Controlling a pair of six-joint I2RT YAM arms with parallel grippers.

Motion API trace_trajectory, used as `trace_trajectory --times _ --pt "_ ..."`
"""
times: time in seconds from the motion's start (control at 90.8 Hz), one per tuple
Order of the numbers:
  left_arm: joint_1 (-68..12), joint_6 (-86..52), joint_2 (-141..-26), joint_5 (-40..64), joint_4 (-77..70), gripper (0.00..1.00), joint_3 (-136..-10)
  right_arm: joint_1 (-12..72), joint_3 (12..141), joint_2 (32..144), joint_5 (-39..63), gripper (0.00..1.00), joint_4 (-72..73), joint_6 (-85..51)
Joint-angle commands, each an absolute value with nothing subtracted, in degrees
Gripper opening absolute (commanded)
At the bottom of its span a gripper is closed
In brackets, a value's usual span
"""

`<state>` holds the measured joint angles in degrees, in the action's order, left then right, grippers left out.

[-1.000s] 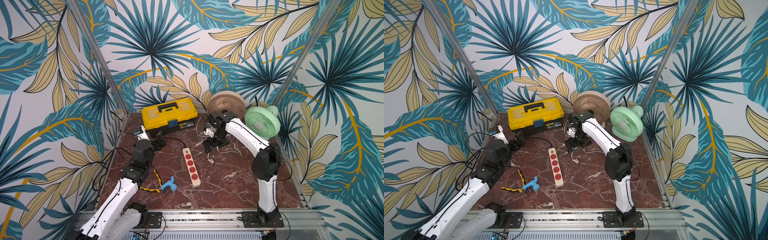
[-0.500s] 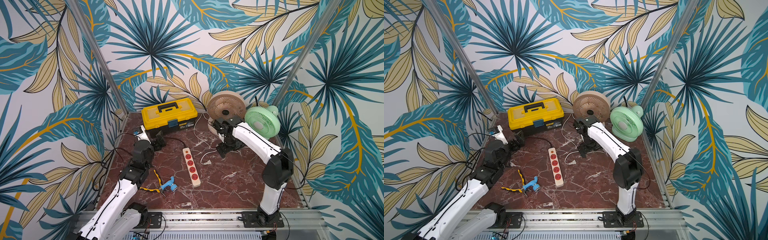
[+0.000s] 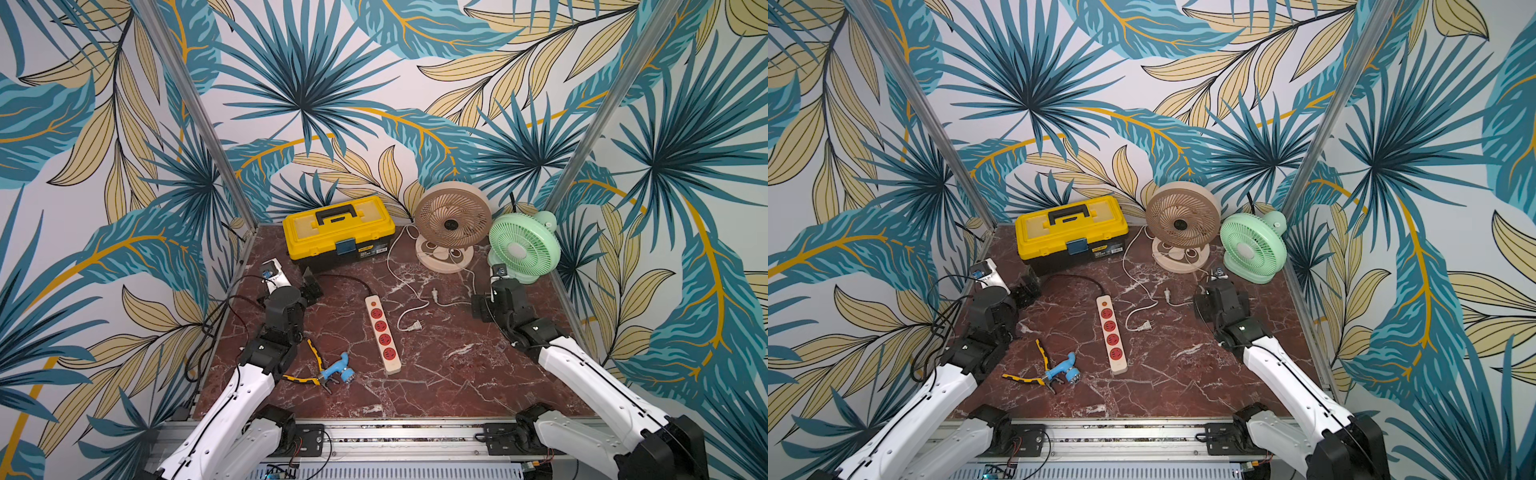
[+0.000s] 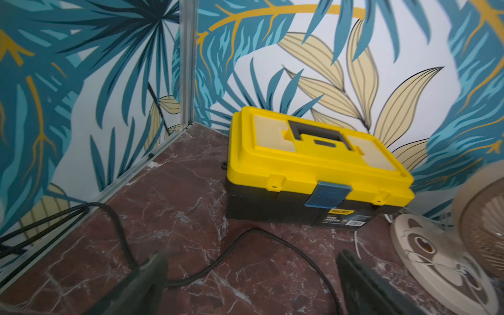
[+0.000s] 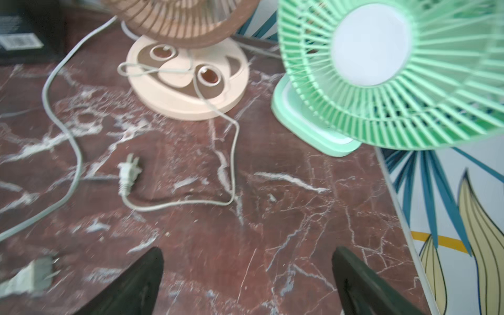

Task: Unplug the desk fan from the power strip
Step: Reset both arms

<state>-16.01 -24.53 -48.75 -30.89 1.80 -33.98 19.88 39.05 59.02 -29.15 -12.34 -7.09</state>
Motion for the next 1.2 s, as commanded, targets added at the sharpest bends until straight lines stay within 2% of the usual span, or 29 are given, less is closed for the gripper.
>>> trace_trajectory --times 0.0,0.11,0.319,0.496,0.65,0.749,0.87,0.936,0.98,1.19 --pt "-15.63 -19.12 -50.92 -39.00 -1.61 1.00 -31.14 19.08 33.43 56.36 -41.13 0.99 6.16 -8.02" --pt "-15.55 -13.03 -54.23 -42.80 -7.73 1.00 -28.50 17.88 26.99 54.87 -43.89 0.99 16.76 -5.51" --pt "-14.91 2.04 -62.58 -36.40 -35.37 1.00 -17.19 12.97 20.31 59.87 -39.81 0.99 31.06 -3.09" --pt "-12.47 3.47 -72.41 -32.91 -45.16 1.00 -16.41 9.05 17.13 65.64 -32.88 0.99 42.21 -2.97" --pt "-9.07 4.03 -76.09 -22.64 -50.43 1.00 -16.05 6.86 17.19 74.14 -29.85 0.99 51.38 -3.01" --pt "-7.23 3.21 -82.38 -18.02 -58.56 1.00 -15.09 6.02 18.59 80.27 -28.03 0.99 53.40 -3.12" --pt "-6.35 4.13 -87.93 -13.91 -58.35 1.00 -18.59 5.46 20.88 84.37 -22.95 0.99 52.40 -2.12" --pt "-5.88 4.13 -86.98 -11.41 -47.88 1.00 -22.77 5.31 20.91 88.53 -22.95 0.99 57.85 -1.43" --pt "-4.45 3.68 -87.25 -9.49 -48.16 1.00 -23.07 5.01 21.87 86.86 -22.26 0.99 52.27 -2.57" --pt "-3.95 2.99 -86.97 -8.98 -47.23 1.00 -23.12 4.83 21.53 86.88 -22.15 0.99 53.43 -2.24"
